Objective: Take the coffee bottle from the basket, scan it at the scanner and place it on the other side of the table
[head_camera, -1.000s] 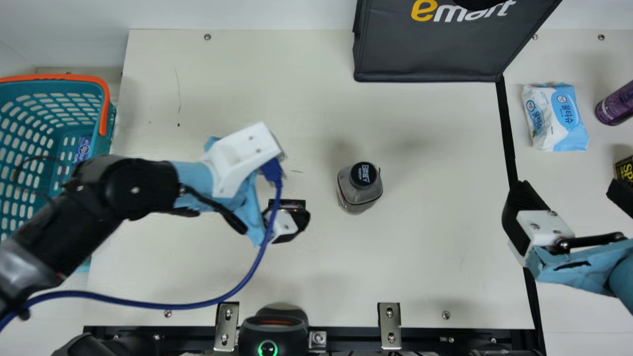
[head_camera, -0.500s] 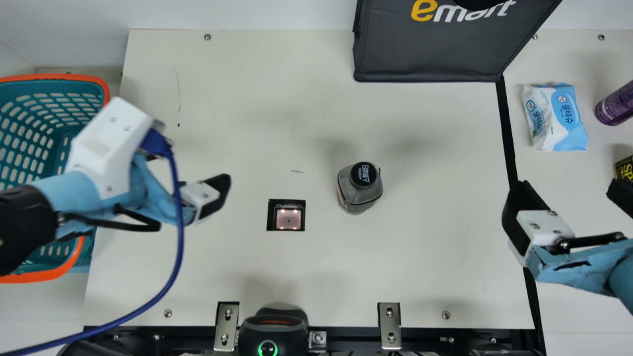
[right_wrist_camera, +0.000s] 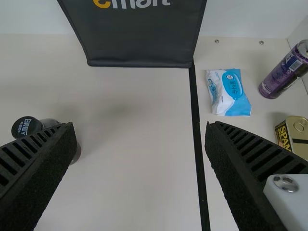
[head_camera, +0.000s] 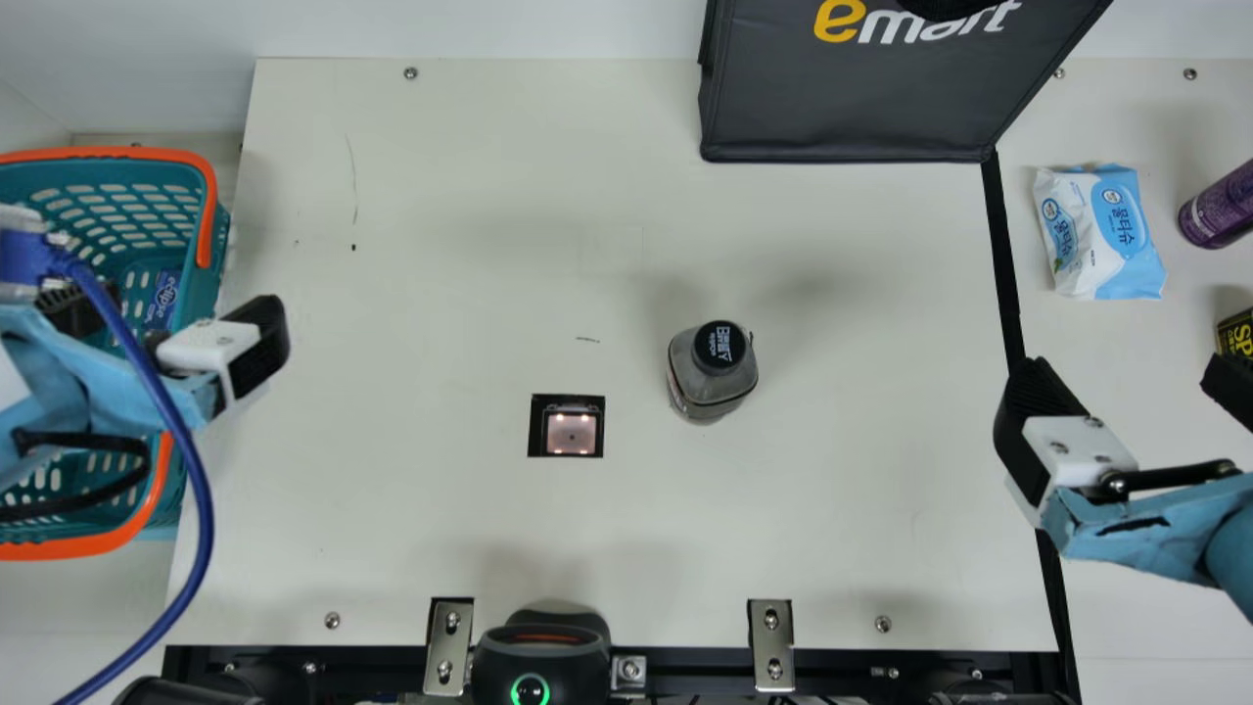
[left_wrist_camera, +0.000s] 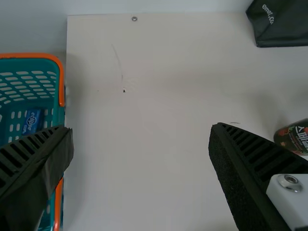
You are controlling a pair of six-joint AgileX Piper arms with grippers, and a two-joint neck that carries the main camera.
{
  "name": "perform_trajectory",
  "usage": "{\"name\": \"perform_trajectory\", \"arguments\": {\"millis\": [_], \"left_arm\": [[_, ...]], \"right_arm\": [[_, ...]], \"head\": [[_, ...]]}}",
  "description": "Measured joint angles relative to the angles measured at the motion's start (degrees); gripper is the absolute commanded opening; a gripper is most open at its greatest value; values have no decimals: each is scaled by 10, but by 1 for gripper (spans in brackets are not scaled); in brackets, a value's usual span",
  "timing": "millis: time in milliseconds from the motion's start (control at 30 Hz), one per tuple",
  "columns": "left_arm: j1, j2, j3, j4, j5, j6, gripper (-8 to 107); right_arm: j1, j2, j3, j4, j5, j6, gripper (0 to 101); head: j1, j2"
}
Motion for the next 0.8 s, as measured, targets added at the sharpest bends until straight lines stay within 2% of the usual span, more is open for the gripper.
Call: {"name": "perform_trajectory", "arguments": {"millis": [200,633,800], "left_arm": [[0,0,0,0,1,0,90],[0,0,0,0,1,0,90],[0,0,0,0,1,0,90]], "right_arm": [[20,15,-3,1,-1,-9,95],[132,101,0,35,-18,-83,95],[178,133,2,43,-29,-86,95]], "head": [[0,0],[0,0],[0,0]]}}
